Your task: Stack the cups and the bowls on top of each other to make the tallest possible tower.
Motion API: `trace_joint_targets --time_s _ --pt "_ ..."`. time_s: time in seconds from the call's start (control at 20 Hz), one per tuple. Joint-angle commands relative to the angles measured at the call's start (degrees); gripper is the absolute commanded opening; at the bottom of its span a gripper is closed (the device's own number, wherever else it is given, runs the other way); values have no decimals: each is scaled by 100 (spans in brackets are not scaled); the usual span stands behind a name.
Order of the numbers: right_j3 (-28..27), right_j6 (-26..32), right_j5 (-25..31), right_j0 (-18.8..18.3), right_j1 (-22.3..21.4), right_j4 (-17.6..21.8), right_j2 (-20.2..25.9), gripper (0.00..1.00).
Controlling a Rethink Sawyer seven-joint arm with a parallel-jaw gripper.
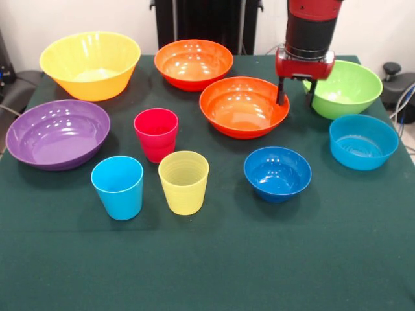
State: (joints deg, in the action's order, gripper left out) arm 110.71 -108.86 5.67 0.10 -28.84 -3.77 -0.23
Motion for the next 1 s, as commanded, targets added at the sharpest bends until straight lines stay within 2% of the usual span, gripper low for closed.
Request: trace_joint_targets --time_s 0.05,0.3,0.5,0.75,1.0 --pt "-105 -1054 -362 -19 114 -182 286 100" --pt "110 -1056 -524 -364 67 74 372 100" --pt "80 -962 -506 -691 -36 177 436 100" --pt "156 -597 -144 -1228 -348 394 450 100" --pt "326 -384 527 -1568 -1017 442 459 100"
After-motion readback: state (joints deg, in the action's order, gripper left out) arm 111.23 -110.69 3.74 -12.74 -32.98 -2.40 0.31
